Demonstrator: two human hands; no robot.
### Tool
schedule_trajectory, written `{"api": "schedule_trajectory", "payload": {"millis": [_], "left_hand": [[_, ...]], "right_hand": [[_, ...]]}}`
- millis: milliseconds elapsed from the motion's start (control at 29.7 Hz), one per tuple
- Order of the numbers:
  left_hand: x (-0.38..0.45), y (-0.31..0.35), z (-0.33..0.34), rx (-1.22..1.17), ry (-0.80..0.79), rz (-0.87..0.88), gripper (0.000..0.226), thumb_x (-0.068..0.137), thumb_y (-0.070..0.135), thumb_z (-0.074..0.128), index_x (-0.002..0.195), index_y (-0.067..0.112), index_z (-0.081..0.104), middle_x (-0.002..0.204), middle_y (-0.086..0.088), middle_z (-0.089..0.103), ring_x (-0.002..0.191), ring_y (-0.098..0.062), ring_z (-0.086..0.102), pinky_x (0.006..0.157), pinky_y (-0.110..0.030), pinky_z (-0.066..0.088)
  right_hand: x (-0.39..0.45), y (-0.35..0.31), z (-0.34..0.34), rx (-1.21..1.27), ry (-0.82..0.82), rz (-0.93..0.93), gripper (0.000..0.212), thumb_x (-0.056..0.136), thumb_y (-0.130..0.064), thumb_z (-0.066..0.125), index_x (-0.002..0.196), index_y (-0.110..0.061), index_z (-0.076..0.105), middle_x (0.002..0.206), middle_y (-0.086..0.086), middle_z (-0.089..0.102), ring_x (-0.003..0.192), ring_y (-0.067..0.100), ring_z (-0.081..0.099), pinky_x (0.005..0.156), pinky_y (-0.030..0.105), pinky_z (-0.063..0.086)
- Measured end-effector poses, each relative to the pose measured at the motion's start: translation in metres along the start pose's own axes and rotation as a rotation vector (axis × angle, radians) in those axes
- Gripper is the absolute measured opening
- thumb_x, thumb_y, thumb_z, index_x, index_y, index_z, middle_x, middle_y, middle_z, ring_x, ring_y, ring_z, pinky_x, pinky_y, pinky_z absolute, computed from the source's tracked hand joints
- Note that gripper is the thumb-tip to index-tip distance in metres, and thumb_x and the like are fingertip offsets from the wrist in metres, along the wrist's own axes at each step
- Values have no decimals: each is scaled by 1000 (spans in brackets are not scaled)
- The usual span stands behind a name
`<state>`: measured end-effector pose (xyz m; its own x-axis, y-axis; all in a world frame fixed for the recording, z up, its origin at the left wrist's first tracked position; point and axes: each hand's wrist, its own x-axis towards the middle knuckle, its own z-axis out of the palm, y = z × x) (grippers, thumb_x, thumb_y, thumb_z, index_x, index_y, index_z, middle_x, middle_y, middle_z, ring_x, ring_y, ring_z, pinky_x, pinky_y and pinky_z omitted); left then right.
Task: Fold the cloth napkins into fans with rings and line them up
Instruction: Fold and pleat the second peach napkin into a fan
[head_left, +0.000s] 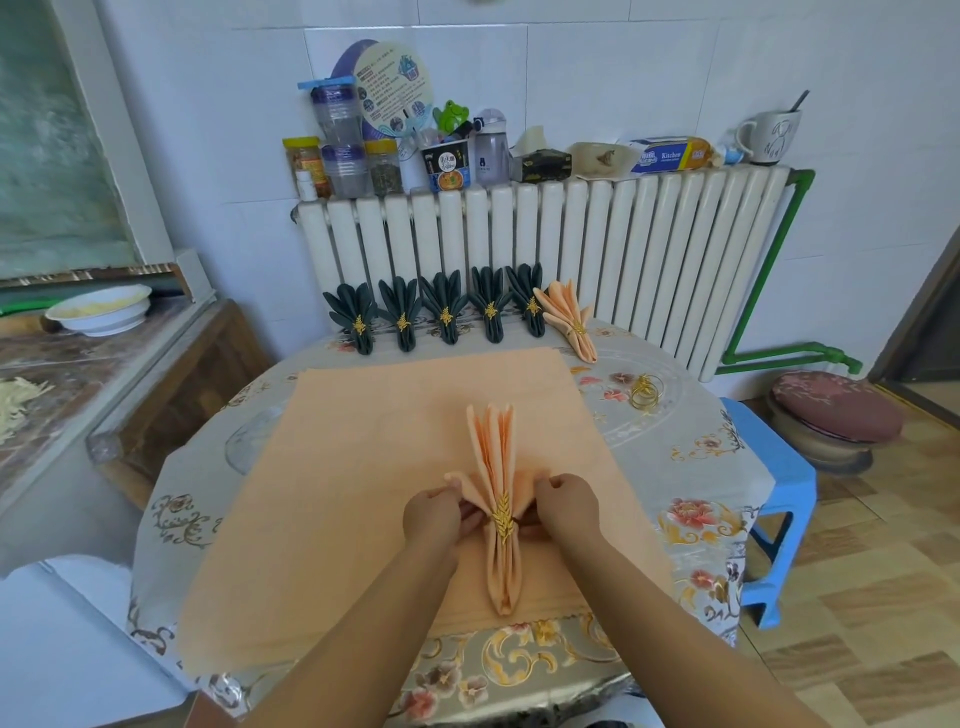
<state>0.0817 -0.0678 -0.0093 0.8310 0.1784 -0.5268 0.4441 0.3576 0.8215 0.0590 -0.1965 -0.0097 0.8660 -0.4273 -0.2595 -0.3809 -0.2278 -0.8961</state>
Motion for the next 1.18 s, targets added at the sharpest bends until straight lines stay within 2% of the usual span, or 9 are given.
{"api": "schedule_trajectory", "payload": {"millis": [101, 202, 370, 471, 573, 674, 842, 977, 1179], "left_hand": [[1, -1, 0, 87, -10, 41, 22, 95, 16, 57, 80, 1, 60, 80, -14, 67, 73, -24, 66, 66, -34, 56], [3, 1, -2, 269, 7, 100, 28, 92, 28, 63, 74, 6, 62, 75, -10, 66, 70, -23, 65, 72, -36, 57], [0, 1, -2, 383, -97, 84, 21, 93, 17, 61, 84, -2, 64, 73, -10, 65, 67, -21, 63, 60, -29, 54], [0, 2, 0, 349, -103, 75, 21, 94, 12, 59, 75, 1, 60, 74, -13, 65, 67, -23, 64, 56, -31, 53], [6, 9, 5, 349, -88, 103, 18, 94, 11, 57, 77, 3, 58, 84, -17, 68, 75, -27, 66, 64, -36, 56], [18, 24, 18, 304, -98, 119, 18, 94, 11, 58, 77, 3, 58, 81, -16, 68, 75, -28, 67, 68, -37, 57], [58, 59, 52, 199, -119, 101, 17, 93, 9, 59, 80, -1, 58, 82, -19, 67, 73, -30, 67, 73, -40, 56], [103, 83, 87, 168, -129, 106, 17, 93, 6, 58, 78, -1, 57, 79, -18, 67, 69, -28, 66, 65, -37, 56], [171, 104, 139, 185, -151, 96, 12, 93, 5, 58, 86, -4, 58, 87, -21, 66, 70, -29, 65, 66, -38, 55]], "right_hand": [[-1, -1, -1, 27, -16, -3, 29, 98, -25, 44, 78, -8, 54, 66, 11, 68, 57, 28, 68, 65, 35, 58], [-5, -2, -2, 6, -18, -47, 33, 94, -29, 52, 69, -10, 61, 67, 11, 70, 61, 27, 69, 70, 35, 58], [-7, -1, 1, -79, -37, -51, 35, 88, -29, 58, 64, -5, 68, 62, 9, 70, 58, 23, 68, 66, 34, 58], [-7, -2, 4, -74, -23, -41, 33, 87, -23, 58, 67, 0, 70, 63, 12, 69, 59, 26, 67, 67, 40, 58], [-1, -10, 5, -31, -11, -37, 31, 88, -21, 57, 70, 0, 69, 66, 12, 68, 59, 26, 67, 65, 40, 58], [17, -25, 5, 20, -11, -33, 29, 89, -19, 56, 67, -5, 67, 66, 9, 68, 58, 23, 68, 61, 36, 59], [75, -60, 11, 38, -5, -43, 31, 91, -22, 55, 67, -7, 67, 67, 7, 69, 64, 23, 69, 65, 36, 59], [130, -84, 16, 38, 5, -60, 30, 92, -23, 54, 72, -7, 68, 72, 7, 70, 66, 21, 69, 65, 34, 58], [213, -104, 21, -22, 37, -71, 31, 93, -27, 52, 70, -11, 66, 72, 5, 70, 68, 21, 69, 71, 38, 59]]}}
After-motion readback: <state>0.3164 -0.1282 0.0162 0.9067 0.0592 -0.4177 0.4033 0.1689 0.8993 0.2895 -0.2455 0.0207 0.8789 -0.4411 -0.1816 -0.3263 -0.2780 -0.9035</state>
